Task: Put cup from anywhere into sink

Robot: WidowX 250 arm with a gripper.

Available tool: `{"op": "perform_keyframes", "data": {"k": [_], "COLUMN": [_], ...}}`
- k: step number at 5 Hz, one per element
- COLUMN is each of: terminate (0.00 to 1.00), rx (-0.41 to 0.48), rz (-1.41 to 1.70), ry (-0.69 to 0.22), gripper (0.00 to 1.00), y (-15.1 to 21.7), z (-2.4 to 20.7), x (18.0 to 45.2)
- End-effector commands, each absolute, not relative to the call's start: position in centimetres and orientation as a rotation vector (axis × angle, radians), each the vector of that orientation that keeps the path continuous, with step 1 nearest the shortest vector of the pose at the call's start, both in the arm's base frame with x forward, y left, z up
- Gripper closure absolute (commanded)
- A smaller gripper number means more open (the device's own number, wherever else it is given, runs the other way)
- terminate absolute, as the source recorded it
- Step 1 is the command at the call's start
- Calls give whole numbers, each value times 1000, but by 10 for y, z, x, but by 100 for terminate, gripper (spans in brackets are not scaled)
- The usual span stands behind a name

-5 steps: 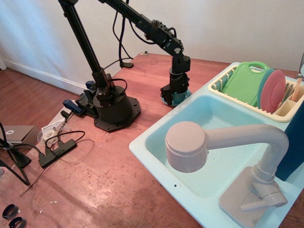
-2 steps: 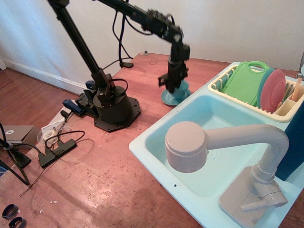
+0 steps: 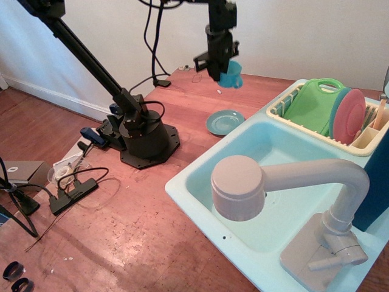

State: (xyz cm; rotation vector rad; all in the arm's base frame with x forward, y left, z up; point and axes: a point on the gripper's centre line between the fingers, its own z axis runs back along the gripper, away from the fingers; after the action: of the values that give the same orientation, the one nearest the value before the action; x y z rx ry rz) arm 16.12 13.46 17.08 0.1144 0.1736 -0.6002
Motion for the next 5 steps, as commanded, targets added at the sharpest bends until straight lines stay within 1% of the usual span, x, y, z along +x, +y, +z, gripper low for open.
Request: {"op": "perform_keyframes", "data": {"k": [1,2,3,5], "terminate": [0,0,0,0], "rx": [178,177,203,129], "rz": [-663,-798,-1004,-1149], "ry": [83,60,23,-19], "gripper": [100,100,100,100], "y": [126,104,62,9], "z": [204,203,192,166], "x": [185,223,269,323]}}
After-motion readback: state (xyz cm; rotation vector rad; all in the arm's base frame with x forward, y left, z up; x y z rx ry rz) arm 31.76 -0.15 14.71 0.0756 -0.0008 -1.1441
